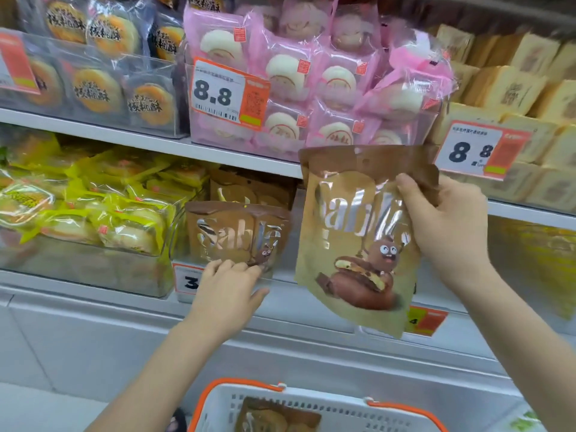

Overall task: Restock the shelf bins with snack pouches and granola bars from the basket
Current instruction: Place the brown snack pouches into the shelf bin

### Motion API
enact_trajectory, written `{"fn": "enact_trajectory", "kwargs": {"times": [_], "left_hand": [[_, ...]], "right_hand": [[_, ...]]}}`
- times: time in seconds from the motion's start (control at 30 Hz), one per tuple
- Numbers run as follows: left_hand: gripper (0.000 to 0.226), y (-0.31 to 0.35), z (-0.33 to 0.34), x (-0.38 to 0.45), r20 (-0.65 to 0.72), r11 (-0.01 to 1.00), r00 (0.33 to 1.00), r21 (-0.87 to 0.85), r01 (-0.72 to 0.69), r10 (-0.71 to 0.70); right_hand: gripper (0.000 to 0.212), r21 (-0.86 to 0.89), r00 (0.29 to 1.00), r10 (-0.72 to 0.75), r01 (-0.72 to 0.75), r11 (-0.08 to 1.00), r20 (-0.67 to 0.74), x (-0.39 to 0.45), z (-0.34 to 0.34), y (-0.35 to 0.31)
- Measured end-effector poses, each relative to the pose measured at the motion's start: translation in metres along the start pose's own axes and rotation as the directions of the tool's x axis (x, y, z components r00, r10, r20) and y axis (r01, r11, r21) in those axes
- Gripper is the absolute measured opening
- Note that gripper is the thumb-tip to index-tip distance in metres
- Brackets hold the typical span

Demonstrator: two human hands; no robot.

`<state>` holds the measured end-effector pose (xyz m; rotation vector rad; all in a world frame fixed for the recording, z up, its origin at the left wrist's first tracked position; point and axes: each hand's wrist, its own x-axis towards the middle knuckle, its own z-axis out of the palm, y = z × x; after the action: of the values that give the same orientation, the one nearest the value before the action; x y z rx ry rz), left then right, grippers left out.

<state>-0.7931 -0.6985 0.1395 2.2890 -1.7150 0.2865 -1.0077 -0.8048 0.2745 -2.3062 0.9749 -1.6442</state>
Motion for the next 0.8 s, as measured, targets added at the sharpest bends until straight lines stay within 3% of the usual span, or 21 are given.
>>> {"fn": "enact_trajectory", "kwargs": {"times": [0.1, 0.2, 0.3, 0.47, 0.63, 0.73, 0.8], "left_hand": [[0.038, 0.001, -0.002, 0.001, 0.031, 1.000, 1.000, 0.017, 0.000, -0.001], [0.040, 0.000, -0.004, 0.000, 0.059, 1.000, 0.998, 0.027, 0.002, -0.003], [0.041, -0.002, -0.005, 0.000, 0.084, 1.000, 0.997, 0.005, -0.002, 0.001], [0.045, -0.003, -0.003, 0.000, 0.118, 1.000, 0.993, -0.022, -0.005, 0.008], [0.069, 0.004, -0.005, 0.000, 0.115, 0.980, 0.993, -0.193, 0.048, -0.026], [0.049, 0.013, -0.006, 0.001, 0.120, 0.958, 0.993, -0.282, 0.043, -0.009], [0.050, 0.017, -0.004, 0.001, 0.139, 0.964, 0.990, -0.264, 0.011, 0.027]], "right_hand": [[0.033, -0.060, 0.936, -0.305, 0.299, 0.952, -0.175, 0.000, 0.008, -0.003], [0.021, -0.210, 0.818, -0.548, 0.513, 0.832, -0.174, -0.009, 0.031, 0.008], [0.033, -0.194, 0.844, -0.526, 0.501, 0.844, -0.110, -0.021, 0.055, 0.028], [0.027, -0.124, 0.907, -0.416, 0.407, 0.905, -0.059, -0.009, 0.064, 0.037], [0.028, -0.004, 0.874, -0.477, 0.479, 0.878, 0.090, 0.010, 0.075, 0.040], [0.026, 0.039, 0.843, -0.523, 0.522, 0.852, 0.127, 0.011, 0.080, 0.037], [0.024, 0.035, 0.825, -0.514, 0.522, 0.853, 0.235, -0.002, 0.082, 0.044]]}}
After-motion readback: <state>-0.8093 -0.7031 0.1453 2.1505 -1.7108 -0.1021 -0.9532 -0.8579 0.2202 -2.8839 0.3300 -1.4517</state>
